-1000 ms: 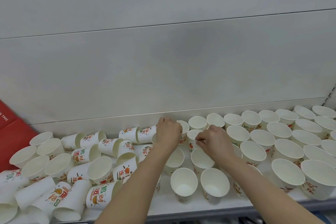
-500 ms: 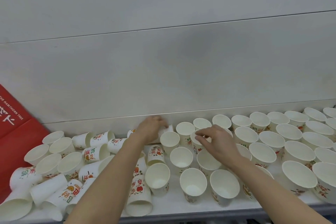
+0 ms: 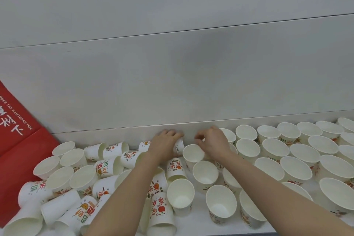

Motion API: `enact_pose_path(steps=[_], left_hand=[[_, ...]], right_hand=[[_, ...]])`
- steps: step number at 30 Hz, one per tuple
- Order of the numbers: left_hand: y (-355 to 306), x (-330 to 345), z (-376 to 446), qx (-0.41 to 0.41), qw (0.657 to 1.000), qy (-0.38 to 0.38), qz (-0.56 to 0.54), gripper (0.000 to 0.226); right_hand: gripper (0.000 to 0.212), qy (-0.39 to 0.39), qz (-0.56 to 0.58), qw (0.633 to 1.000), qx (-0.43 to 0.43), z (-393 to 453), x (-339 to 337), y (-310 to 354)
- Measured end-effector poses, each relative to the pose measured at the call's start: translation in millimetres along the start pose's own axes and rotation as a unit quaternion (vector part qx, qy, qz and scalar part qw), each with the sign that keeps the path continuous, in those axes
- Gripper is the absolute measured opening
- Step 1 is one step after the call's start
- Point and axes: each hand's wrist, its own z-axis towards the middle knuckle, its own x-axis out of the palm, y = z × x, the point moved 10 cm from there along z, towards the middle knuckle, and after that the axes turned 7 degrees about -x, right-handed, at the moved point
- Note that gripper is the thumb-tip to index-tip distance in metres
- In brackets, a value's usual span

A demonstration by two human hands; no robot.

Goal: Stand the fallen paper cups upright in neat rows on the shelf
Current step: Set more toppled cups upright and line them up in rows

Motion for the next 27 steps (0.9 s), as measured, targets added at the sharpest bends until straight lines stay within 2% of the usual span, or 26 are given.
enact_pose_path(steps=[3,5,7,9,11,15,19,21,27], left_hand=[[11.5,-11.1,-8.5,-0.013,0.996,-0.059,-0.066,0.071],[17.6,-22.0,-13.8,-0.026,0.985,-0.089,-0.145,0.069],[23.1,-30.1,-18.0,-0.032,0.97,-0.115,-0.214,0.067],[26.7,-30.1,-20.4,-0.038,0.958,-0.114,-0.262,0.069],[25.0,-22.7,-20.7,-0.049,0.955,-0.076,-0.282,0.073],[22.9,-21.3,-20.3,-0.077,0.95,-0.083,-0.292,0.073],[37.1,-20.4,-21.2,-0.118,0.937,-0.106,-0.313,0.079],[45.1,-16.1,-23.5,-0.133,0.929,-0.108,-0.329,0.084],[50.8,-16.8,-28.0,-0.137,0.955,-0.127,-0.231,0.079]], right_hand=[[0.019,0.015,-0.008,1.0,0.024,13.4,9.5,4.6],[0.024,0.024,0.027,0.999,0.037,19.1,17.0,11.9],[0.018,0.02,0.08,0.996,0.042,22.1,23.6,20.7],[0.005,0.001,0.149,0.988,0.039,22.5,26.8,27.5],[0.007,-0.005,0.169,0.985,0.023,21.5,27.8,34.7],[0.006,0.005,0.086,0.995,-0.042,19.3,23.8,46.4],[0.007,-0.108,0.06,0.989,-0.083,12.6,-12.3,37.5],[0.008,-0.131,0.031,0.986,-0.102,9.7,-22.3,34.3],[0.017,-0.139,-0.087,0.973,-0.164,3.9,-18.3,48.6]])
